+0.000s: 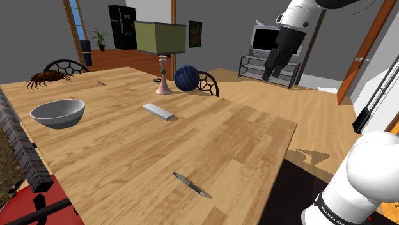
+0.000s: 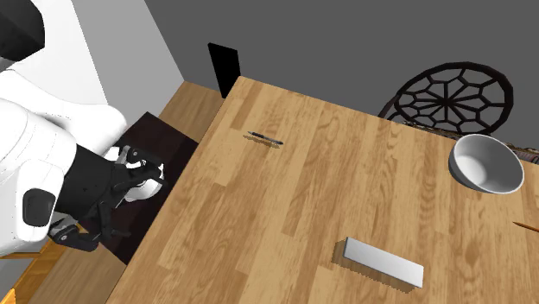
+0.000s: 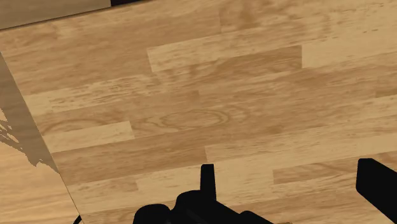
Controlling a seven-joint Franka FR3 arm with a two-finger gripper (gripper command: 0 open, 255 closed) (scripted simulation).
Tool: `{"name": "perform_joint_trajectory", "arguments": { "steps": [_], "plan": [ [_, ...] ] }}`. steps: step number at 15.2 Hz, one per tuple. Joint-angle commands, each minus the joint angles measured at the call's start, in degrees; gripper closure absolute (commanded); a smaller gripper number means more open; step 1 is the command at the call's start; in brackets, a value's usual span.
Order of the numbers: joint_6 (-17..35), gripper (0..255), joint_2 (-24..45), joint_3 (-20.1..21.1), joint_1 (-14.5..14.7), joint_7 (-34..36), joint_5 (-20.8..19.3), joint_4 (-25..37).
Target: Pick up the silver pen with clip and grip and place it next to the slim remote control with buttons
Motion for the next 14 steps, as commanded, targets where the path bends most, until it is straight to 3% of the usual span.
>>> {"name": "perform_joint_trajectory", "arguments": {
  "steps": [1, 14],
  "plan": [
    [0.0, 0, 0.0, 0.0, 0.0, 0.0, 0.0, 0.0],
    [10.91, 0, 7.52, 15.88, 5.22, 13.54, 5.55, -6.44]
  ]
}}
